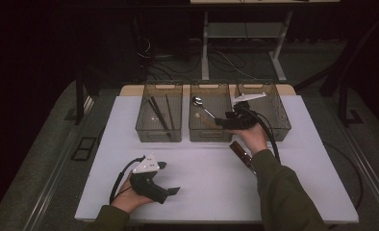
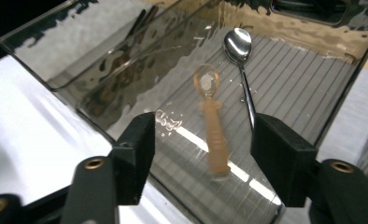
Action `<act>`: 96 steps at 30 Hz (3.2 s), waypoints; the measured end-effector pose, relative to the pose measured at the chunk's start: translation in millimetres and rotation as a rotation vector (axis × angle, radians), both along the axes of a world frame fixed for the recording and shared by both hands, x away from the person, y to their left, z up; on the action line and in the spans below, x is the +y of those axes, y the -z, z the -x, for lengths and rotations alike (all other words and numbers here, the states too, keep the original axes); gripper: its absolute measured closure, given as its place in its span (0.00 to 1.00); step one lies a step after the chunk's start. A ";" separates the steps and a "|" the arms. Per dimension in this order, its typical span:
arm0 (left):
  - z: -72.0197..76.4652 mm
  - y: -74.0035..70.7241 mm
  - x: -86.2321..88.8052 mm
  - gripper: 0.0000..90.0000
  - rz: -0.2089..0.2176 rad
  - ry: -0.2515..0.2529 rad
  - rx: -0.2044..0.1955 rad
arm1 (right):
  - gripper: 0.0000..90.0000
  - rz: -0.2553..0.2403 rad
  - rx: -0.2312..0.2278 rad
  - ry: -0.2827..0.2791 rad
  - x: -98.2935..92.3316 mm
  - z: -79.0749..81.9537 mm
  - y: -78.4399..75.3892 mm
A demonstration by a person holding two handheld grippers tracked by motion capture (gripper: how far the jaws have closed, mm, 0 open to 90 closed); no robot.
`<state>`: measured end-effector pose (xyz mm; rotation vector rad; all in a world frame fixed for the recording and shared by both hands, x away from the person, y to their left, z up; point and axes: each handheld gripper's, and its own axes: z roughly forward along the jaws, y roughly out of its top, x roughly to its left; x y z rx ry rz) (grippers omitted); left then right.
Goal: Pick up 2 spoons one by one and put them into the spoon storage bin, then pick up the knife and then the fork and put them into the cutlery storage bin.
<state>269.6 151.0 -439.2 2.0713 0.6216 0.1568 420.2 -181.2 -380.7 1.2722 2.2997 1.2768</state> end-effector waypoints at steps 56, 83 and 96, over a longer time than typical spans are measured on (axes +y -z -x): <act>-4.2 3.6 1.9 0.00 -0.016 -0.002 -0.008 | 0.31 0.055 -0.005 -0.082 -80.0 86.5 19.8; -2.3 3.4 0.1 0.00 -0.014 0.002 -0.005 | 0.73 0.266 0.175 -0.094 -74.9 79.8 34.7; -2.4 3.5 -0.1 0.00 -0.016 0.005 -0.006 | 0.79 0.323 0.209 -0.106 -70.3 78.3 42.8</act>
